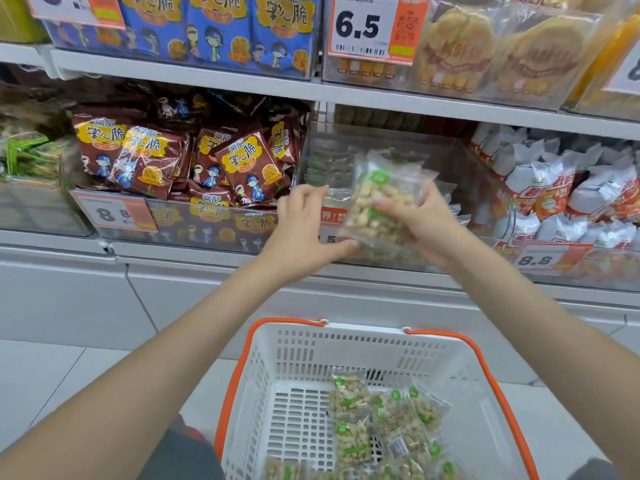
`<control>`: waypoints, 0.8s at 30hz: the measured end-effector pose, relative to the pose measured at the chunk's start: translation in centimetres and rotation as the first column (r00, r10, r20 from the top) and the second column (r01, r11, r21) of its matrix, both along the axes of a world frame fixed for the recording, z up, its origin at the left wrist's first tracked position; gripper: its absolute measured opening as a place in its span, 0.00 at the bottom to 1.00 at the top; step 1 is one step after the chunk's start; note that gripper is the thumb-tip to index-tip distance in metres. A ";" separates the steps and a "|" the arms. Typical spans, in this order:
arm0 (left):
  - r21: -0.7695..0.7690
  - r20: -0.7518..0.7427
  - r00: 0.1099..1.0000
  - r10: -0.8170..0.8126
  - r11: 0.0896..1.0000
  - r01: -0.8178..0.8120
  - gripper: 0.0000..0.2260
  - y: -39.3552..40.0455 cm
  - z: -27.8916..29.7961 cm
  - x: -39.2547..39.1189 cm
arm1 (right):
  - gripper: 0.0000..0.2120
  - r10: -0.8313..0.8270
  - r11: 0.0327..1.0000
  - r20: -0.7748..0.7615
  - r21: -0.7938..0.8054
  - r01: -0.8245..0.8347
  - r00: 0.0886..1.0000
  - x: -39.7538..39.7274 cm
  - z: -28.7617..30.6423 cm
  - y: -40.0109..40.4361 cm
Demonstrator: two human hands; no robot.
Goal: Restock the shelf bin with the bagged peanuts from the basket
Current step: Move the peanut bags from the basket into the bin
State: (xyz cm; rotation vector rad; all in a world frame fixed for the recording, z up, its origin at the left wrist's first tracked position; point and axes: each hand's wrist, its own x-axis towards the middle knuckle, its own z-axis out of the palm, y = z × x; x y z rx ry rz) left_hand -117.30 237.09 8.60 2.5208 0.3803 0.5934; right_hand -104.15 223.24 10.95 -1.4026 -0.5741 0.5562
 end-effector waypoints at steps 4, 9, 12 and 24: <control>0.659 0.019 0.999 0.044 0.751 -0.046 0.32 3.4 -2.2 1.4 | 0.47 -0.029 1.000 -0.019 -0.004 0.029 0.999 4.3 2.6 2.7; 0.677 -0.004 1.000 0.007 0.736 -0.003 0.34 4.5 -3.9 3.2 | 0.49 -0.126 0.991 -0.073 -0.041 0.124 0.989 8.2 3.1 8.5; 0.697 0.071 0.997 -0.013 0.716 -0.040 0.32 4.7 -4.4 3.6 | 0.60 -0.215 0.976 0.019 -0.017 0.216 0.976 12.9 1.6 11.4; 0.679 0.174 0.984 -0.040 0.729 -0.090 0.34 5.1 -5.3 4.3 | 0.43 0.001 0.939 0.364 -0.319 0.124 0.931 14.7 1.8 18.3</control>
